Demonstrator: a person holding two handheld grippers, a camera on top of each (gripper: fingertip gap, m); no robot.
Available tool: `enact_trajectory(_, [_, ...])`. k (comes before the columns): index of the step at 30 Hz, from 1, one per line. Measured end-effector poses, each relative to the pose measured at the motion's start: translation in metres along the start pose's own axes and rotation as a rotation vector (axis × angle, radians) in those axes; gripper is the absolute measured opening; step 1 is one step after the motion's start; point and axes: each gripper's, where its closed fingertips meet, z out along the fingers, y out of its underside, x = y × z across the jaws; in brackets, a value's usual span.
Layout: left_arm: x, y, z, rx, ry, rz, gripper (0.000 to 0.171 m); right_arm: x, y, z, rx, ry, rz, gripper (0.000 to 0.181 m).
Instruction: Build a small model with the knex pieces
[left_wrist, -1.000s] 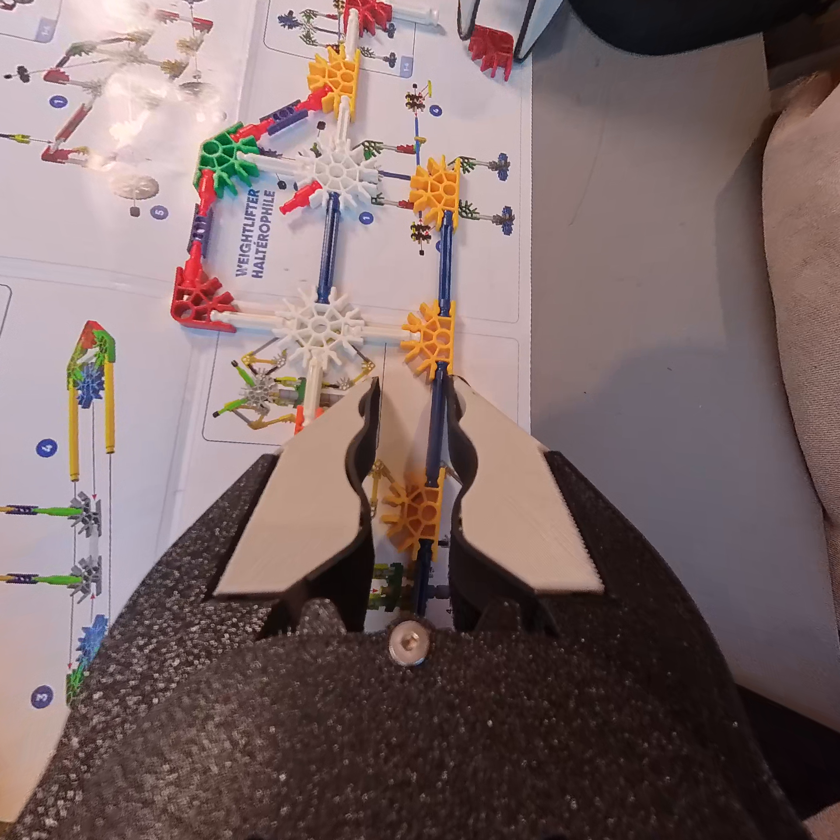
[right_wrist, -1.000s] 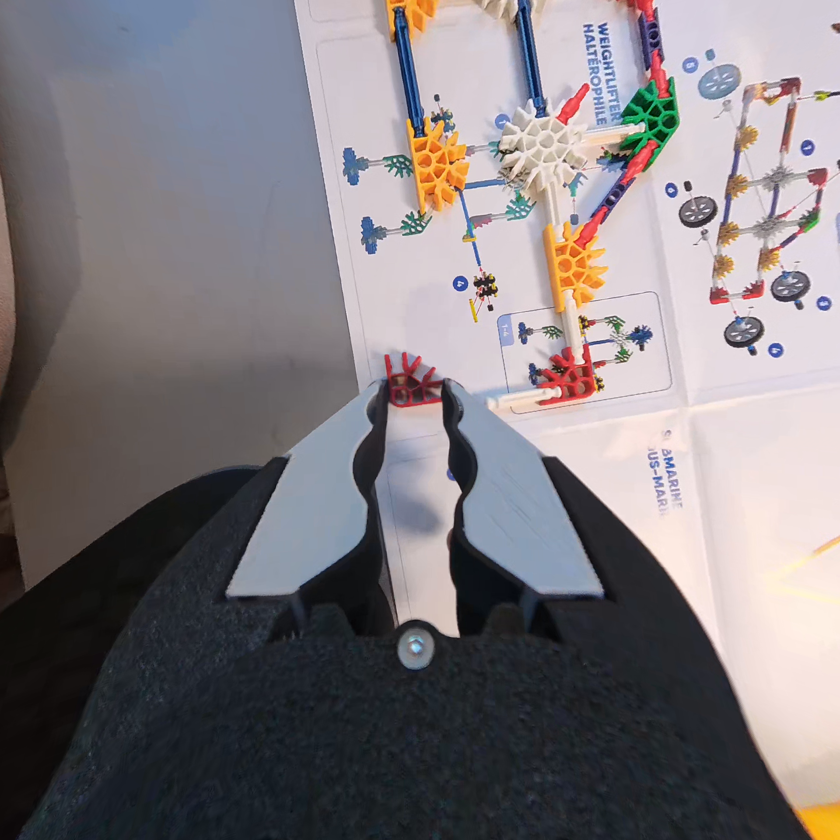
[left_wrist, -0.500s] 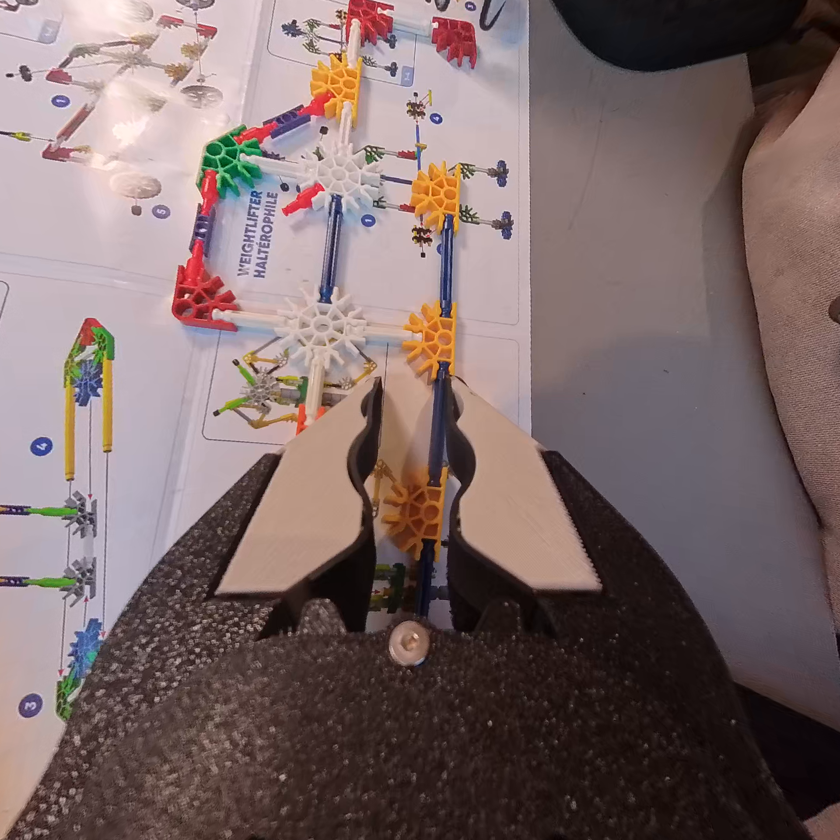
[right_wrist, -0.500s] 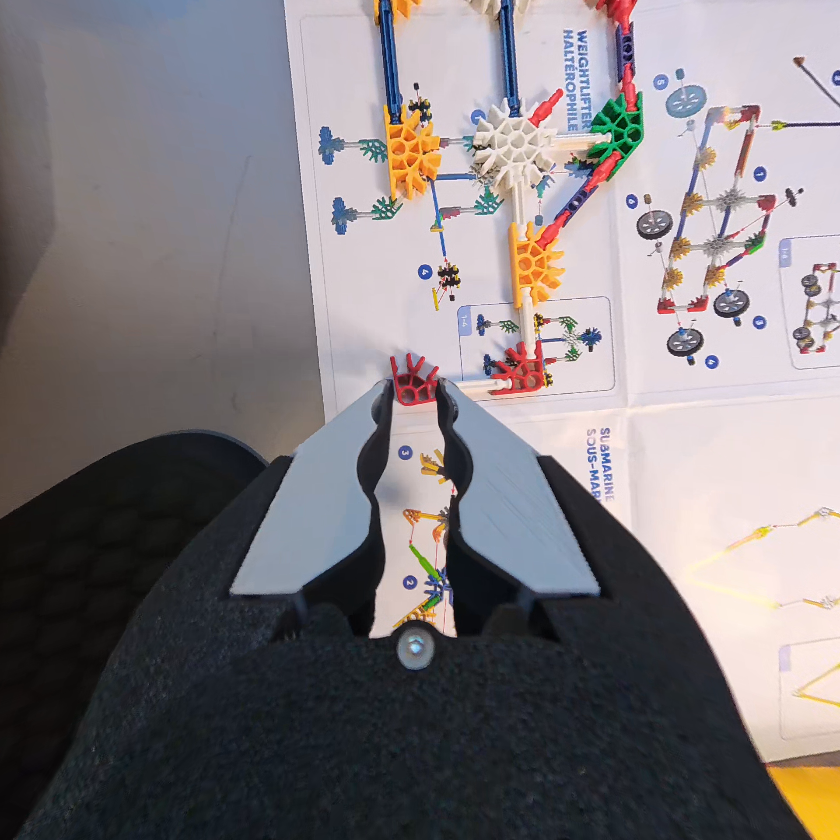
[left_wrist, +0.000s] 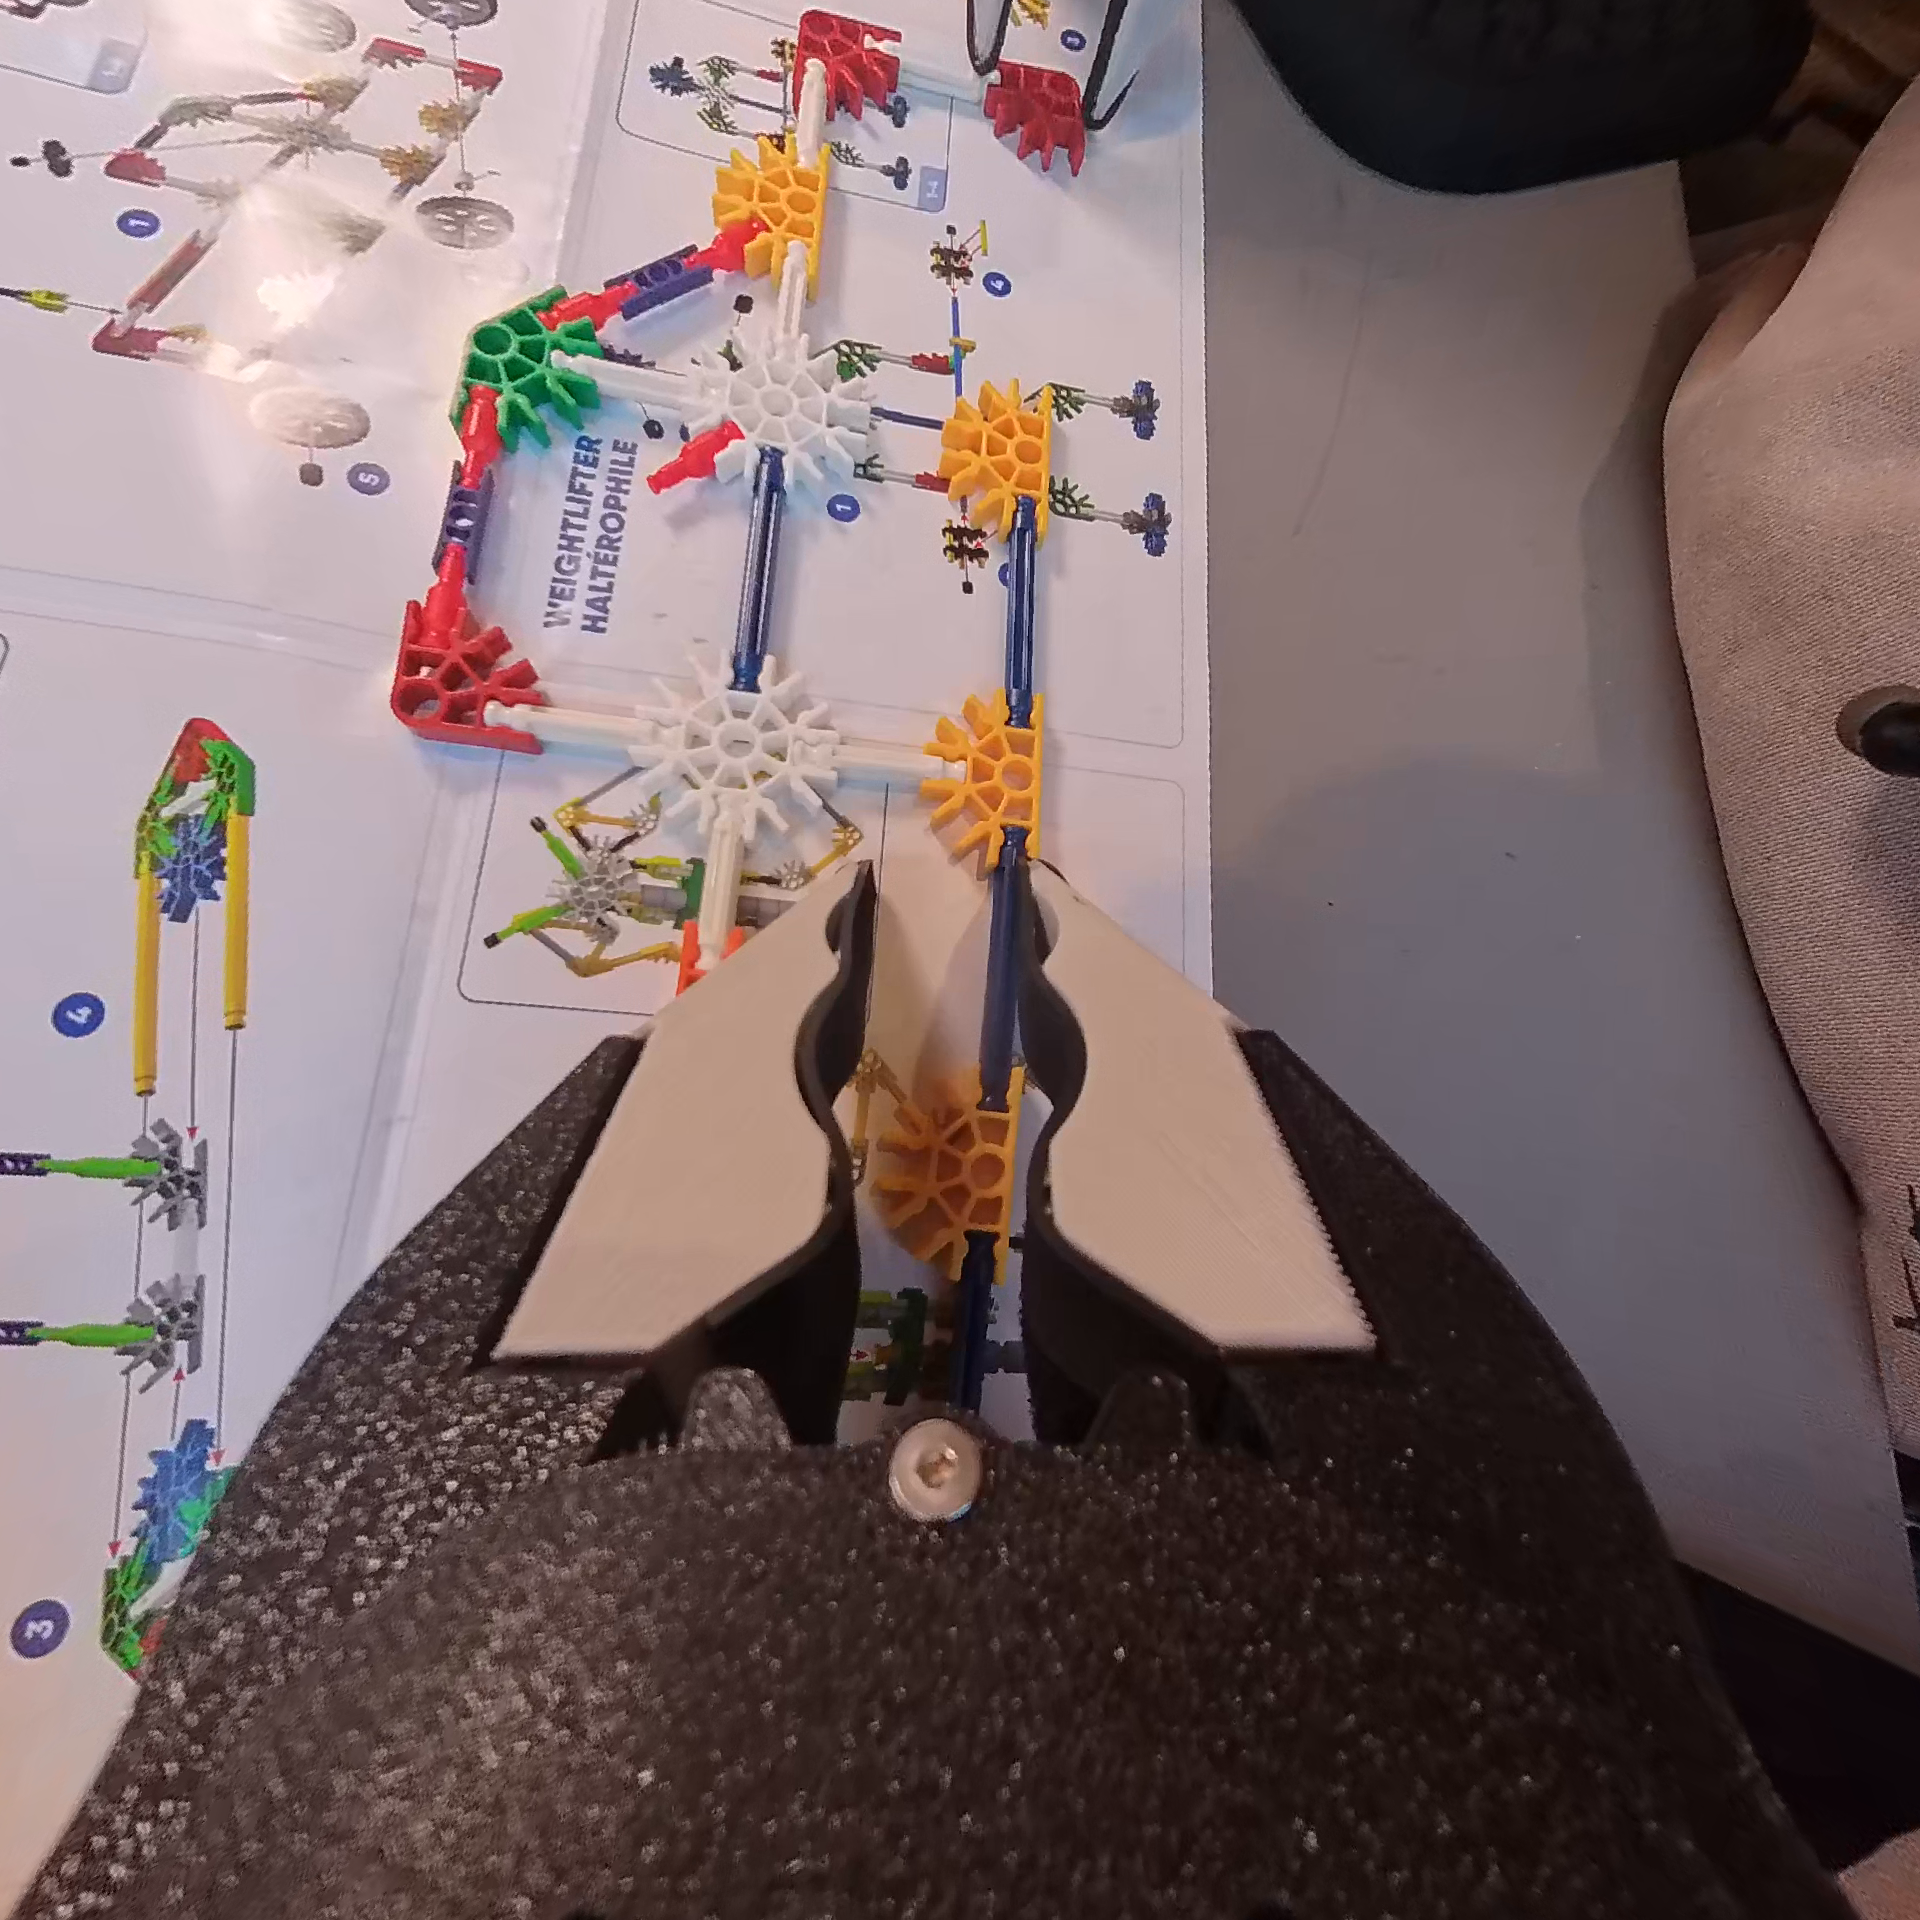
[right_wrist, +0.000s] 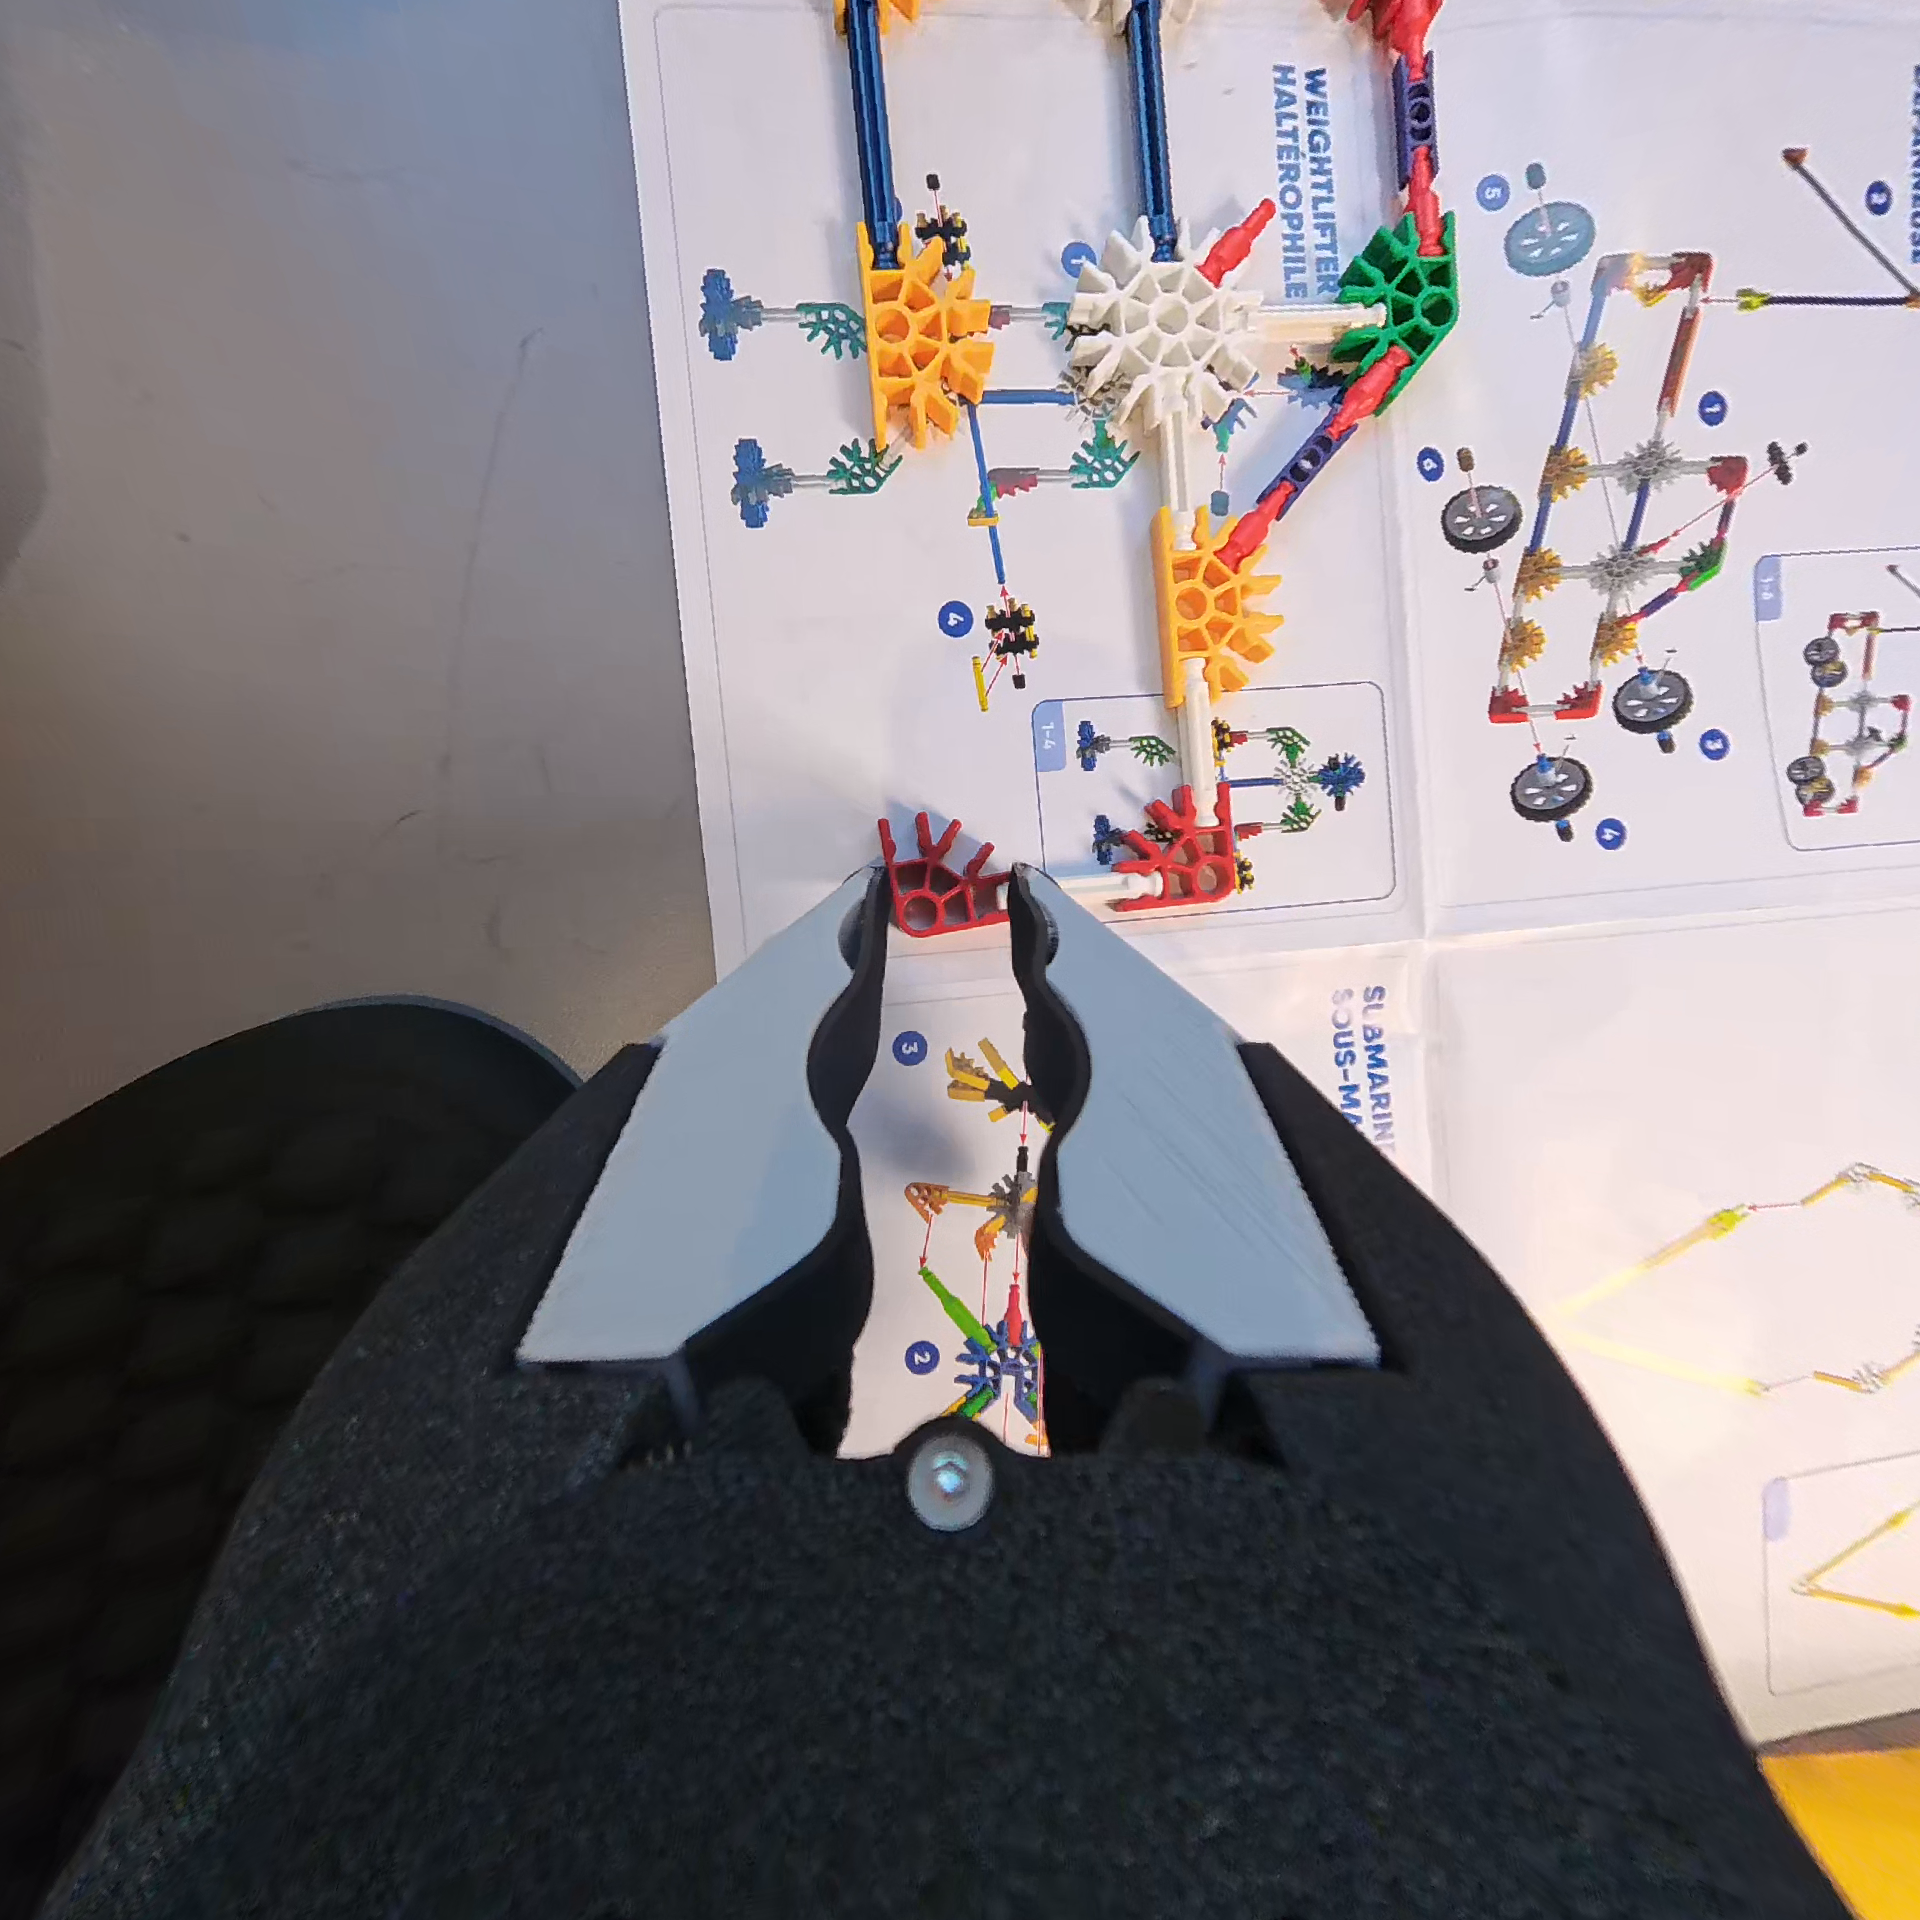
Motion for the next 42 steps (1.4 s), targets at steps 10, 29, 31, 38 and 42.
enact_trajectory(10, [0.0,0.0,0.0,0.004,0.003,-0.004,0.024,-0.001,0.001,0.001,-0.037,0.025,-0.044,0.021])
enact_trajectory(29, [0.01,0.004,-0.004,-0.085,-0.019,0.085,0.029,0.037,0.004,-0.005,0.078,0.069,0.619,0.021])
enact_trajectory(31, [0.01,0.008,-0.003,-0.114,-0.031,0.099,0.026,0.037,0.005,-0.001,0.05,0.069,0.638,0.02])
enact_trajectory(38, [0.007,0.009,-0.002,-0.17,-0.105,0.175,0.01,0.041,0.005,0.007,-0.046,0.14,0.601,0.015])
enact_trajectory(42, [0.008,0.008,-0.001,-0.178,-0.111,0.203,0.003,0.044,0.005,0.006,-0.052,0.143,0.61,0.013])
